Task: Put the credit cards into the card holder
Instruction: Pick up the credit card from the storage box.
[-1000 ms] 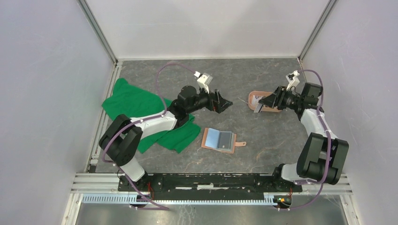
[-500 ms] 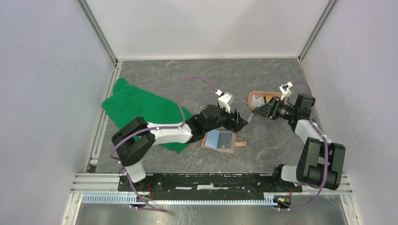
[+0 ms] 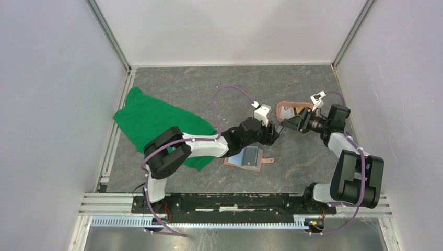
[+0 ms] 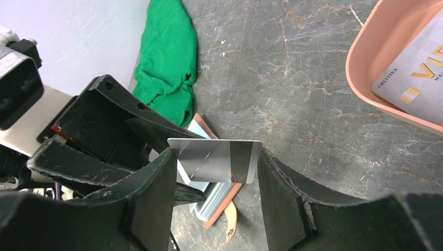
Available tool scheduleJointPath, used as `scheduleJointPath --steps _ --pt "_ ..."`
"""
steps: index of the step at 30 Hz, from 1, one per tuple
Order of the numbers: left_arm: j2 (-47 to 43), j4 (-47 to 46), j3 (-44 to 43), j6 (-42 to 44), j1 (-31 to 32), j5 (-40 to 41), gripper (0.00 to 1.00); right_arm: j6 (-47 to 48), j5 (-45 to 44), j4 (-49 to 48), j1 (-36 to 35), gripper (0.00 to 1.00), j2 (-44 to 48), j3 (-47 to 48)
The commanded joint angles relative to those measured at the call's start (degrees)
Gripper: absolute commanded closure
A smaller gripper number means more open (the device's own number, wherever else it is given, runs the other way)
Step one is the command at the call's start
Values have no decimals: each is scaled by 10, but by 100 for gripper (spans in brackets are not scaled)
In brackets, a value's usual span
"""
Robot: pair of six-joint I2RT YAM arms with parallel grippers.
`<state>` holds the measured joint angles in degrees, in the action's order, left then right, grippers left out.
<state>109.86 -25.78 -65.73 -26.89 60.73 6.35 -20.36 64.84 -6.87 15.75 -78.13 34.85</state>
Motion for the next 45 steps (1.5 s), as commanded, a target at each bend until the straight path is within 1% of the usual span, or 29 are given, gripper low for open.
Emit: scheduleJointPath --steps 1,7,10,19,20,21,22,23,24,25,27,29,31,32,33,35,36,37,38,39,42,44,45 --pt "18 -6 -35 17 2 21 46 -4 18 -25 -2 45 -1 -3" --pt "33 -6 -56 20 2 18 53 -3 21 -25 -3 45 -2 -4" --pt "36 -2 -63 24 1 15 59 -3 20 -24 -4 45 0 -5" --pt "37 12 -77 36 0 6 65 1 20 -22 -6 45 1 -5" --pt "37 13 -78 38 1 4 67 1 20 -22 -5 45 1 -5" --pt "38 15 -79 41 1 -1 72 3 20 -23 -5 44 1 -4" --pt "38 16 -81 44 0 -6 81 5 20 -21 -6 44 2 -4" --pt "39 17 -82 47 -1 -15 92 9 21 -18 -7 44 2 -3" --pt "38 18 -81 48 -3 -22 98 17 24 -13 -8 42 3 0" --pt "35 17 -78 47 -5 -29 98 31 31 -8 -9 40 4 0" --pt "26 11 -66 40 -12 -47 98 54 47 -5 -9 26 8 2" --pt "10 -4 -45 25 -23 -81 98 116 70 26 -9 14 14 13" --pt "-11 -24 -10 -3 -39 -116 98 231 99 123 -8 3 18 39" --pt "-22 -36 9 -11 -47 -131 98 291 122 173 -8 2 19 58" --pt "-37 -48 30 -23 -55 -147 98 379 135 254 -9 2 19 76" --pt "-73 -81 80 -33 -70 -172 98 570 135 422 -8 2 18 128" --pt "-95 -93 104 -34 -77 -185 98 666 130 486 -9 2 19 145" --pt "-117 -103 130 -31 -83 -199 98 729 126 547 -9 2 20 157" --pt "-143 -111 156 -27 -89 -212 98 785 121 581 -9 2 21 165" --pt "-167 -117 181 -25 -95 -225 98 811 117 602 -9 2 24 165" --pt "-260 -107 246 -26 -120 -259 98 865 129 620 -9 2 33 146" --pt "-316 -88 279 -31 -134 -279 98 944 143 670 -16 2 33 135" --pt "-339 -77 293 -33 -143 -293 95 1009 140 705 -26 2 30 135"
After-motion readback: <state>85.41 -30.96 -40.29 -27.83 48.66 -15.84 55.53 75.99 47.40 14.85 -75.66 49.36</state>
